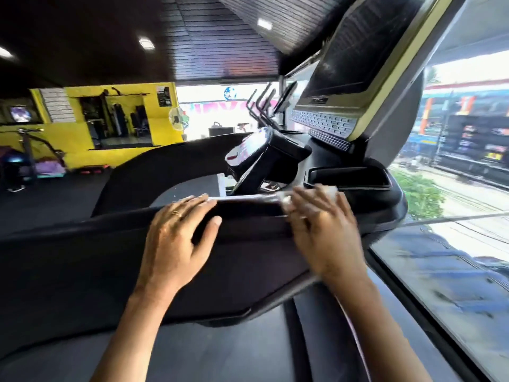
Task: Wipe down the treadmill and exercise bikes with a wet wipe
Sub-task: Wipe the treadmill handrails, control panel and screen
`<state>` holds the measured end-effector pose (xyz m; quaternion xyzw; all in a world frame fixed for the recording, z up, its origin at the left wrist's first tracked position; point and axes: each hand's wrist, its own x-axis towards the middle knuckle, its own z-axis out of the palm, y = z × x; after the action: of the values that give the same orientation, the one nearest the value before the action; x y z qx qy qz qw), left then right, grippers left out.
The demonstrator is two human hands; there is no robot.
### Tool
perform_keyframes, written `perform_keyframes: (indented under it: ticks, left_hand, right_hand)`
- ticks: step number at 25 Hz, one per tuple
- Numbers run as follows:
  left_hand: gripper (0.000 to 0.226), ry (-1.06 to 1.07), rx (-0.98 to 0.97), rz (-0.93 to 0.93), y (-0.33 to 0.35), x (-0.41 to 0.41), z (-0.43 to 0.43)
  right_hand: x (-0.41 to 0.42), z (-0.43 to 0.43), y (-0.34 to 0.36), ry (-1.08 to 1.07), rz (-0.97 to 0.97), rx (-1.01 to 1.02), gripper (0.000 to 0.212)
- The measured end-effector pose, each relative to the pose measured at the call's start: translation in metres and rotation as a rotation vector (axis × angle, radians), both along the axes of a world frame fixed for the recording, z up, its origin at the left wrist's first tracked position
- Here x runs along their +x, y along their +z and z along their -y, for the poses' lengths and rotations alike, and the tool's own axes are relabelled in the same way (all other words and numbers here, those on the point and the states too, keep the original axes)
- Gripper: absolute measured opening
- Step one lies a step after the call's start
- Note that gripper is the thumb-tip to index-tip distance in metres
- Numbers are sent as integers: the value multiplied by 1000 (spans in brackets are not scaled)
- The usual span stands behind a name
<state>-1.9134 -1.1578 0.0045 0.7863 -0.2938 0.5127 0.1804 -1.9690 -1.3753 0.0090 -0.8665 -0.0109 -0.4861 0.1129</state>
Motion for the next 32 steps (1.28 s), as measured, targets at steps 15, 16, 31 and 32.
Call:
perform_keyframes:
  ticks: [15, 16, 31, 32]
  left_hand:
    - [48, -35, 13, -64, -15, 8, -43]
    - [48, -51, 6, -63, -15, 8, -44]
    - [40, -166, -63, -28, -25, 7, -50]
    - [39, -156, -60, -6, -27, 7, -51]
  right_hand:
    - [15, -99, 59, -83, -510, 52, 32]
    - [20, -123, 52, 35, -482, 11, 34]
    - [4, -122, -29, 215, 39, 34, 37]
    - [-1, -98, -37, 162, 114, 147, 38]
